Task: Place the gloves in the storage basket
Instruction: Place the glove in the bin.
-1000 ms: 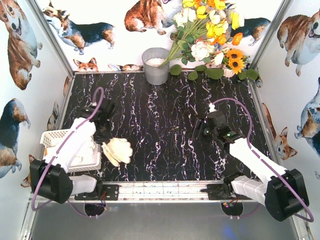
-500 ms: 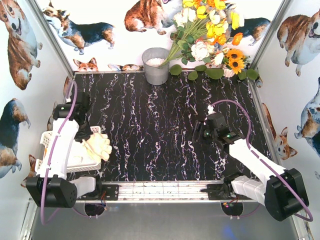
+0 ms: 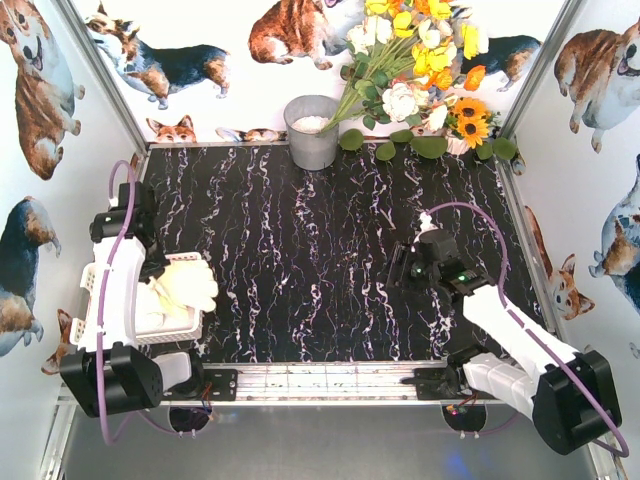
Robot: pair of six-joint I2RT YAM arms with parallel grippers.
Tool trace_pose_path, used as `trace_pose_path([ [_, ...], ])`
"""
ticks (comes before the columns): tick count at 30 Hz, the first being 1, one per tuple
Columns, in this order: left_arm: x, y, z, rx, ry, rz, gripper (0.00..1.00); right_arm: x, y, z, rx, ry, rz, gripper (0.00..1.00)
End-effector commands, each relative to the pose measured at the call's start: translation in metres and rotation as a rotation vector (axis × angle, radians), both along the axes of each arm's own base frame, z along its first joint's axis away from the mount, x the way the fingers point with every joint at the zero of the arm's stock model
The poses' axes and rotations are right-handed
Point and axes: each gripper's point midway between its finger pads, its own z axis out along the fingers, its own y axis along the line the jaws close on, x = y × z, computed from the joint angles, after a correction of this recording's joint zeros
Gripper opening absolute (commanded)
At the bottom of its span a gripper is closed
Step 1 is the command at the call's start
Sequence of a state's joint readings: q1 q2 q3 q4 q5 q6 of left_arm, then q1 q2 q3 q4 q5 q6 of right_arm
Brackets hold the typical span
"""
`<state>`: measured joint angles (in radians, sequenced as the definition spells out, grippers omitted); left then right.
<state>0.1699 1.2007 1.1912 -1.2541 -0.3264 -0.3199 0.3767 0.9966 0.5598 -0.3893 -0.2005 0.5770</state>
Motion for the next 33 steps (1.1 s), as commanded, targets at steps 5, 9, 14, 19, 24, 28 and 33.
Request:
trace_pose_path([
  [5,-0.001,0.022,-0.009,0.016,0.015,0.067,0.0,0.009,-0.005,0.011,-0.001,-0.073,-0.008,0.55],
  [9,-0.002,0.026,-0.015,0.008,0.041,0.086,0.0,0.01,-0.005,0.013,0.003,-0.08,-0.01,0.55],
  [14,-0.003,0.033,-0.023,0.006,0.061,0.12,0.0,0.009,-0.007,0.015,0.004,-0.086,-0.012,0.55],
  [19,-0.003,0.041,-0.026,0.007,0.078,0.151,0.0,0.007,-0.01,0.015,-0.001,-0.088,-0.019,0.55],
  [24,-0.002,0.048,-0.024,0.034,0.086,0.176,0.0,0.005,-0.013,0.016,-0.003,-0.095,-0.029,0.56],
  [28,-0.004,0.051,-0.023,0.043,0.095,0.189,0.0,0.004,-0.014,0.015,-0.004,-0.094,-0.032,0.56],
  [33,-0.005,0.054,-0.019,0.057,0.092,0.203,0.0,0.003,-0.015,0.015,-0.004,-0.096,-0.033,0.56],
])
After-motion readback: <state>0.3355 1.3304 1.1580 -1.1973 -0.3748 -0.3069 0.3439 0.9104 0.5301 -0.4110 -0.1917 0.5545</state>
